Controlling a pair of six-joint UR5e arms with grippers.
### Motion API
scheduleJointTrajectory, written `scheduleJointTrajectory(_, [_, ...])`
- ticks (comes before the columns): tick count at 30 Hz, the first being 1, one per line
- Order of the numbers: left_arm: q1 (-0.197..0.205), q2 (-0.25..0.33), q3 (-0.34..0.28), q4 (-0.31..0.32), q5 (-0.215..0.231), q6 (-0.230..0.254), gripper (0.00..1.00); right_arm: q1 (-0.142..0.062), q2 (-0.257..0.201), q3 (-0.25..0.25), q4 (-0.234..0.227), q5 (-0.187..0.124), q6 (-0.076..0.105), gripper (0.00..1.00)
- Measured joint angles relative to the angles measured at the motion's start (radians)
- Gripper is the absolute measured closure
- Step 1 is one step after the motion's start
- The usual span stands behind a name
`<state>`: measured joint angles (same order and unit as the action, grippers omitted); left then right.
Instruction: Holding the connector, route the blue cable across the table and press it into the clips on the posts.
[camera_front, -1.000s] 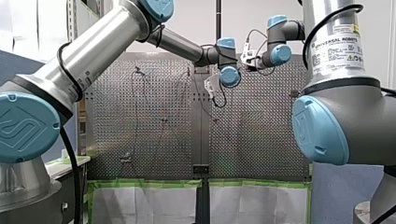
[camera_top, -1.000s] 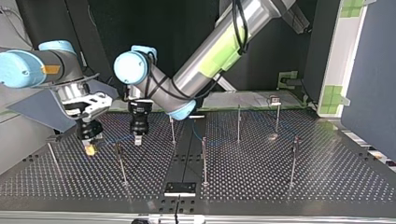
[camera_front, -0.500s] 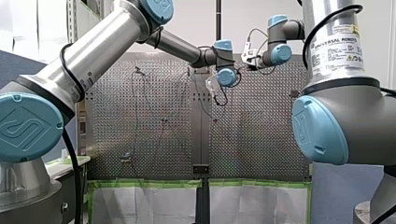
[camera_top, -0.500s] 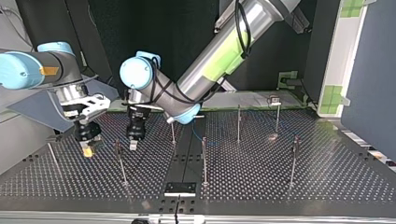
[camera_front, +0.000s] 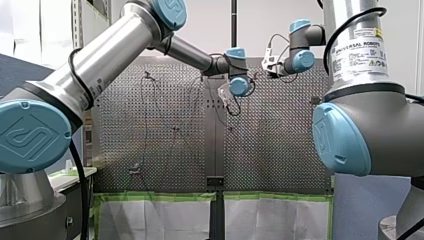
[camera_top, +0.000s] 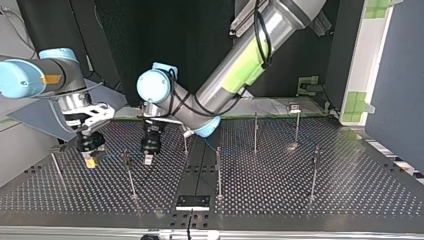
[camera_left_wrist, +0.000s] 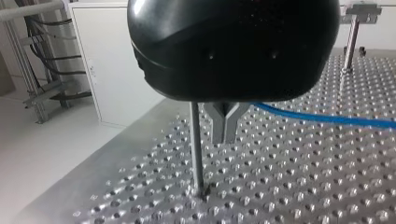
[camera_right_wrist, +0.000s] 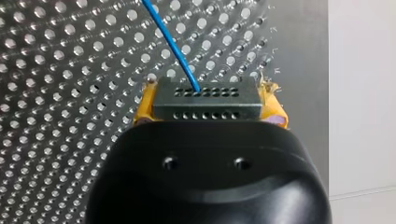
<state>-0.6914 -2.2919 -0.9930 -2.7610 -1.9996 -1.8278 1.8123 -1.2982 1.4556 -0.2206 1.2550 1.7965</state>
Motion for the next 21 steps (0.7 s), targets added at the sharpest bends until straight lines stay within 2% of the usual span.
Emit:
scheduleJointTrajectory(3, [0.005, 0.000, 0.000, -0.002, 0.013, 0.005, 0.98, -0.002, 0.001, 0.000, -0.002, -0.001, 0.000, 1.00])
scheduleJointTrajectory(5, [0.003, 0.000, 0.000, -0.007, 0.017, 0.008, 0.65, -0.002, 0.001, 0.000, -0.002, -0.002, -0.001, 1.00])
scheduleJointTrajectory(6, [0.001, 0.000, 0.000, -0.012, 0.019, 0.010, 0.65, -0.002, 0.001, 0.000, -0.002, -0.002, -0.002, 1.00])
scheduleJointTrajectory(7, [-0.002, 0.000, 0.000, -0.018, 0.020, 0.012, 0.49, -0.002, 0.002, 0.000, -0.002, -0.003, -0.002, 1.00])
scheduleJointTrajectory(8, [-0.004, 0.000, 0.000, -0.024, 0.020, 0.013, 0.21, -0.002, 0.002, 0.000, -0.001, -0.003, -0.003, 1.00])
scheduleJointTrajectory(9, [-0.008, 0.000, 0.000, -0.033, 0.019, 0.016, 0.21, -0.002, 0.002, 0.000, -0.001, -0.003, -0.003, 1.00])
scheduleJointTrajectory(10, [-0.011, 0.000, 0.000, -0.041, 0.016, 0.017, 0.02, -0.002, 0.002, 0.000, -0.001, -0.004, -0.004, 1.00])
scheduleJointTrajectory(11, [-0.014, 0.000, 0.000, -0.048, 0.013, 0.018, 0.00, -0.002, 0.002, 0.000, -0.001, -0.004, -0.004, 1.00])
scheduleJointTrajectory(21, [-0.055, 0.001, -0.001, -0.139, -0.069, 0.018, 0.00, -0.002, 0.003, 0.000, 0.002, -0.005, -0.006, 1.00])
